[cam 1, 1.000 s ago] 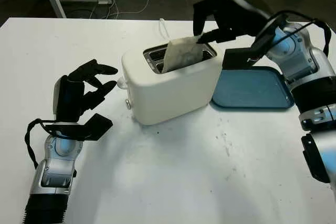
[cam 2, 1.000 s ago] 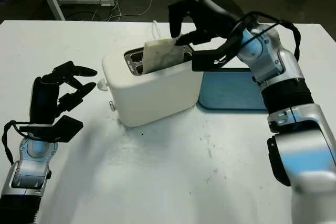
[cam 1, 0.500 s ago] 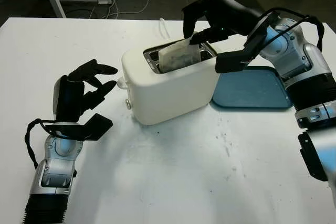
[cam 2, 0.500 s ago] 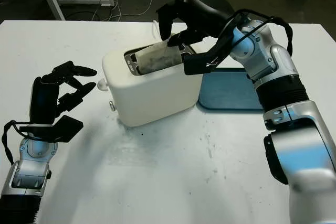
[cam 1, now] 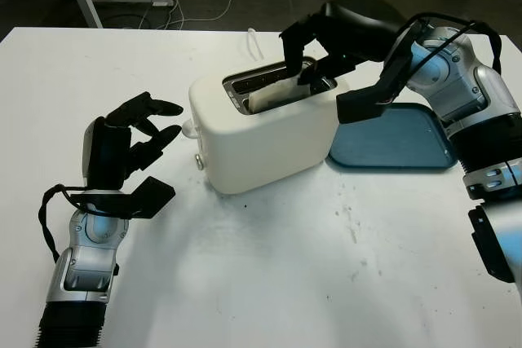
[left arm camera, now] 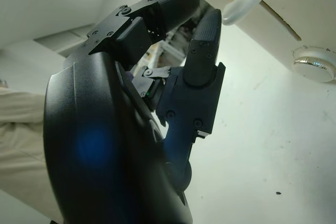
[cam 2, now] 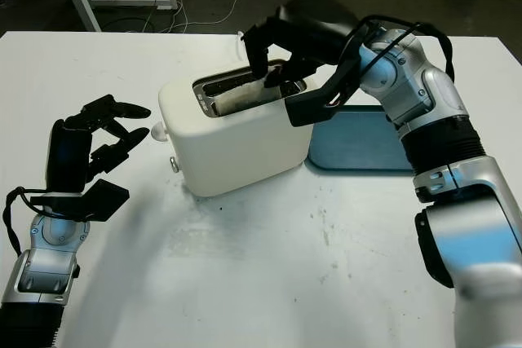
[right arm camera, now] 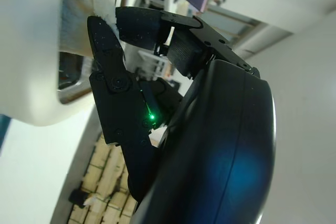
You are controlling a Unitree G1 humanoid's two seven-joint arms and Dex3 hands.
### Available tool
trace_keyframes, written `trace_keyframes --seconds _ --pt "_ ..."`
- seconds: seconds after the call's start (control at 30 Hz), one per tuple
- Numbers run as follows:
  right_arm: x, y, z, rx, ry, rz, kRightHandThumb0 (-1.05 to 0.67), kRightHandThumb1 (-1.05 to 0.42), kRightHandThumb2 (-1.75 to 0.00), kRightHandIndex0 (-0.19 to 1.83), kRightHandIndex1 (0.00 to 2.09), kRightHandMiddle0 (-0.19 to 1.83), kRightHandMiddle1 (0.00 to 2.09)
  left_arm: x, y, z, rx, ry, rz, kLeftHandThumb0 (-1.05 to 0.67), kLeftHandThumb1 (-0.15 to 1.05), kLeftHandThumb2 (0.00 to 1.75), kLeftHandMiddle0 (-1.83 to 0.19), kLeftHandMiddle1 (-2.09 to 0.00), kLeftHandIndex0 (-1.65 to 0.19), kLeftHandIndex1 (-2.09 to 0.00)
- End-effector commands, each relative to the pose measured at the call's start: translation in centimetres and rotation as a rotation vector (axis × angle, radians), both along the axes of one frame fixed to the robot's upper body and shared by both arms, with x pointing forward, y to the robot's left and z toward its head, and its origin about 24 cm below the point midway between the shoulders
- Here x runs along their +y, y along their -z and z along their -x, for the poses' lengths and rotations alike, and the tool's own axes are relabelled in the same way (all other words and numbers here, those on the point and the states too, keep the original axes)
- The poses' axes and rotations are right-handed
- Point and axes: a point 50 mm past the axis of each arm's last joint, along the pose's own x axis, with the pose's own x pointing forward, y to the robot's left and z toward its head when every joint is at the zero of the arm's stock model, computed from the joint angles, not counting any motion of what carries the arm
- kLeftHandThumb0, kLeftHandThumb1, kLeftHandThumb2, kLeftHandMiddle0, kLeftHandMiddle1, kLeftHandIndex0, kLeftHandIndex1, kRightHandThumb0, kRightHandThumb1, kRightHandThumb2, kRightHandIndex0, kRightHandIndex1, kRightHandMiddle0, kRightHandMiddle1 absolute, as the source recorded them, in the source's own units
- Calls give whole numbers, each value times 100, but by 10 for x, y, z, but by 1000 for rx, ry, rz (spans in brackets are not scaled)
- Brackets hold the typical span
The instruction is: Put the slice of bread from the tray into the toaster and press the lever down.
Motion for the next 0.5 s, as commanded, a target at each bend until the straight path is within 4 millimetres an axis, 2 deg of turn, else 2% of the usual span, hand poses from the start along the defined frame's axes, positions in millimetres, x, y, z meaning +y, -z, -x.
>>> trace_keyframes --seconds 0.0,0.13,0.2,0.3,0.33,0.4,0.47 --pt "-4 0 1 39 15 18 -43 -92 -3 104 175 86 159 -1 0 1 -10 0 -2 -35 92 5 -69 -145 -77 -74" --pt "-6 0 2 109 29 83 -46 -88 -1 93 175 75 164 -1 0 2 3 0 11 -36 92 6 -68 -145 -77 -74" --pt "-7 0 2 142 49 139 -50 -90 -1 72 162 66 151 -1 0 2 4 3 11 -36 92 6 -67 -145 -77 -74" --pt "-6 -2 4 173 60 189 -51 -89 0 61 113 74 92 -1 0 2 -3 3 5 -35 92 5 -67 -146 -77 -74" --pt "-6 -3 4 178 62 202 -52 -88 0 56 92 80 61 -1 0 2 -5 4 5 -35 92 5 -67 -146 -77 -74" --pt "-5 -4 5 186 61 223 -52 -86 0 49 81 85 29 -1 0 2 -8 6 7 -34 92 5 -68 -146 -77 -74" --pt "-4 -5 7 182 53 235 -52 -83 0 40 76 80 12 -1 1 1 -10 6 6 -35 92 5 -67 -146 -77 -75"
